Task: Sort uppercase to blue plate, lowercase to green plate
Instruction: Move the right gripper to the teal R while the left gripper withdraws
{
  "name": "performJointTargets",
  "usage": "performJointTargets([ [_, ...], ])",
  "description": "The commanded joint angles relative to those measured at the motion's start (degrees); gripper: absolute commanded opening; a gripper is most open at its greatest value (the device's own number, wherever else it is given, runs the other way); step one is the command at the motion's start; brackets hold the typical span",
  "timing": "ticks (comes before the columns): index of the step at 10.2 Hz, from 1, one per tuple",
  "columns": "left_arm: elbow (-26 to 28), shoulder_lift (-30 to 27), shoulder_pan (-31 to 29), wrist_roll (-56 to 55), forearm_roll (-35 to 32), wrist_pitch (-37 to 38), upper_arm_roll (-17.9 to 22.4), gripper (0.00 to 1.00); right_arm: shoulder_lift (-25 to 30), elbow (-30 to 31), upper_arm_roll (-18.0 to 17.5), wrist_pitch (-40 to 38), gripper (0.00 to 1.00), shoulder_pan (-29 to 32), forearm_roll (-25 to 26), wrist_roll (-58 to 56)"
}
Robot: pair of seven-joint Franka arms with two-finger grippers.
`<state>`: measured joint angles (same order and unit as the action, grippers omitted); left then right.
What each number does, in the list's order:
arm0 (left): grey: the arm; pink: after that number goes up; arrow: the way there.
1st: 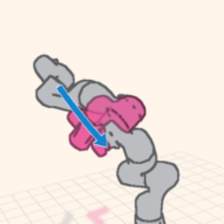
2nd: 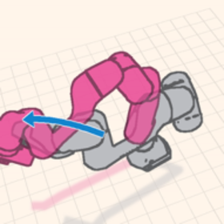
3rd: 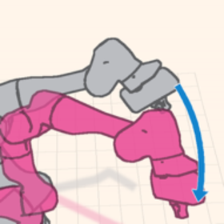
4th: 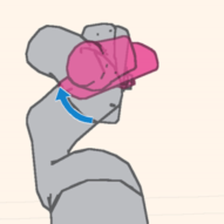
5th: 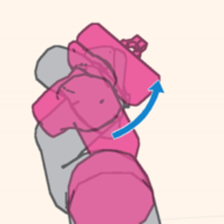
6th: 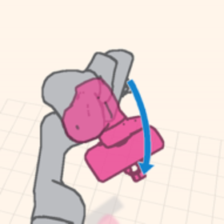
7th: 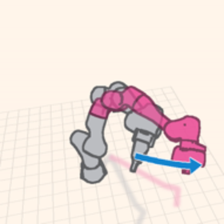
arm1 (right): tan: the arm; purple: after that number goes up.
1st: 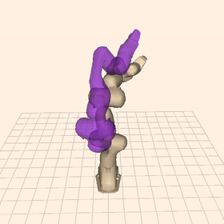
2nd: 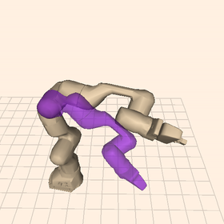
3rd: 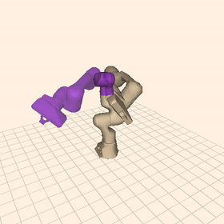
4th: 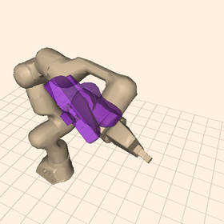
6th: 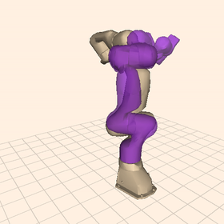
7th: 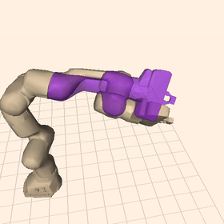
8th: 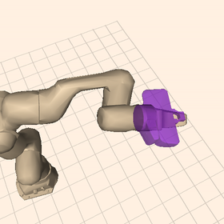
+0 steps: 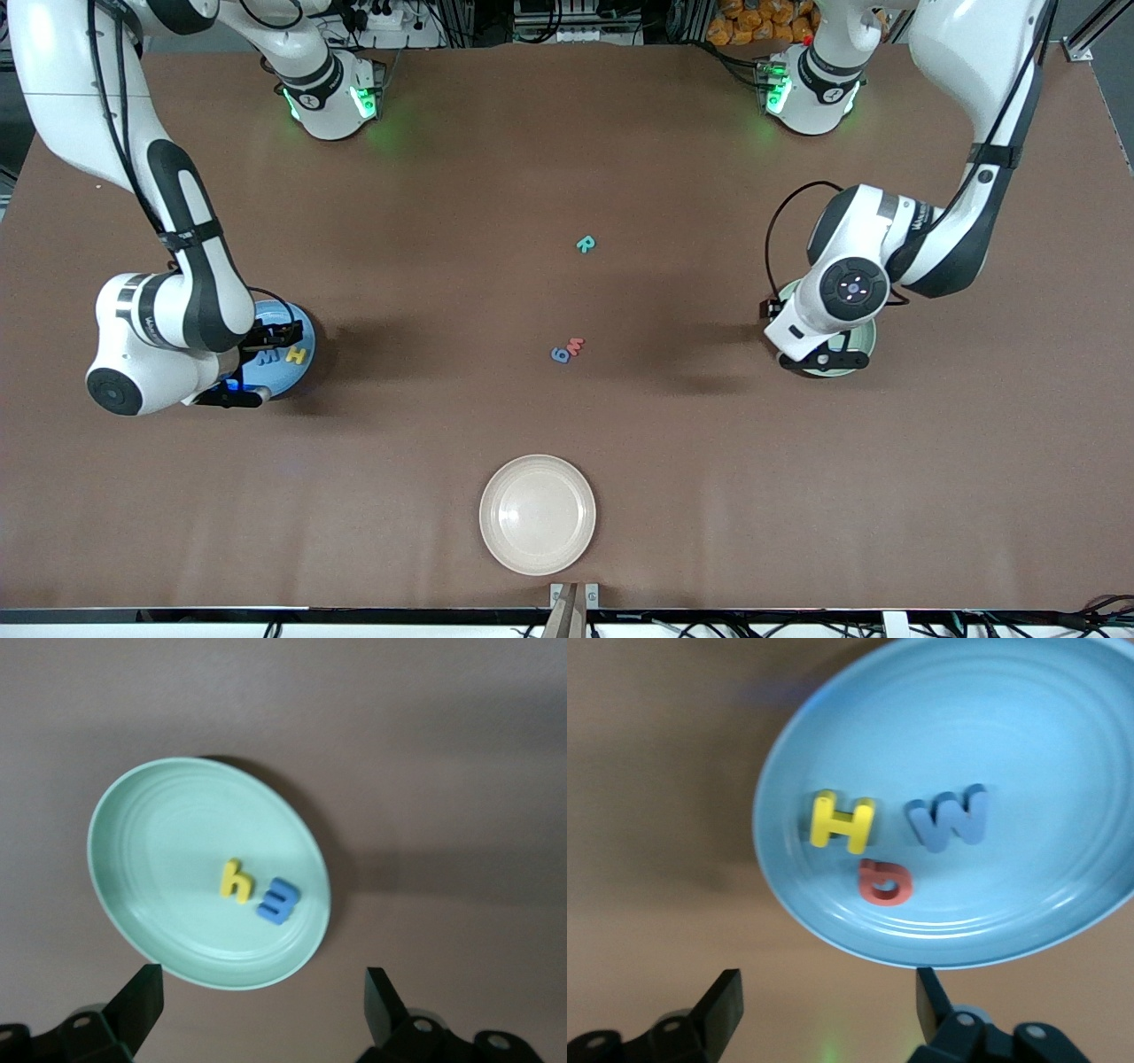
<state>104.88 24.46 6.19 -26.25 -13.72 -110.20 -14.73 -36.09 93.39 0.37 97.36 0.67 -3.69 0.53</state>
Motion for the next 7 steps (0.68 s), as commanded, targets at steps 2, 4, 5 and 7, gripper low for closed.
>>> performJointTargets([
  [2,-7.3,5.7,2.8,-6.1,0.7,0.8,0.1,1.0,0.6,-2.5,-0.8,-0.9,0.87,-7.8,-0.2,13.9],
  [4,-9.6,8.0,4.0,-9.9,0.6,0.8,0.1,1.0,2.5,-2.8,-0.8,-1.4,0.87,-13.4,-2.7,20.4],
  [5,-10.4,8.8,4.6,-11.8,0.6,0.7,0.1,1.0,3.7,-2.4,-0.8,-1.5,0.87,-15.3,-4.1,24.0],
  [7,-12.4,10.6,6.1,-14.5,0.6,0.5,0.1,1.0,8.1,-1.7,-0.9,-2.7,0.87,-21.0,-5.7,32.1],
])
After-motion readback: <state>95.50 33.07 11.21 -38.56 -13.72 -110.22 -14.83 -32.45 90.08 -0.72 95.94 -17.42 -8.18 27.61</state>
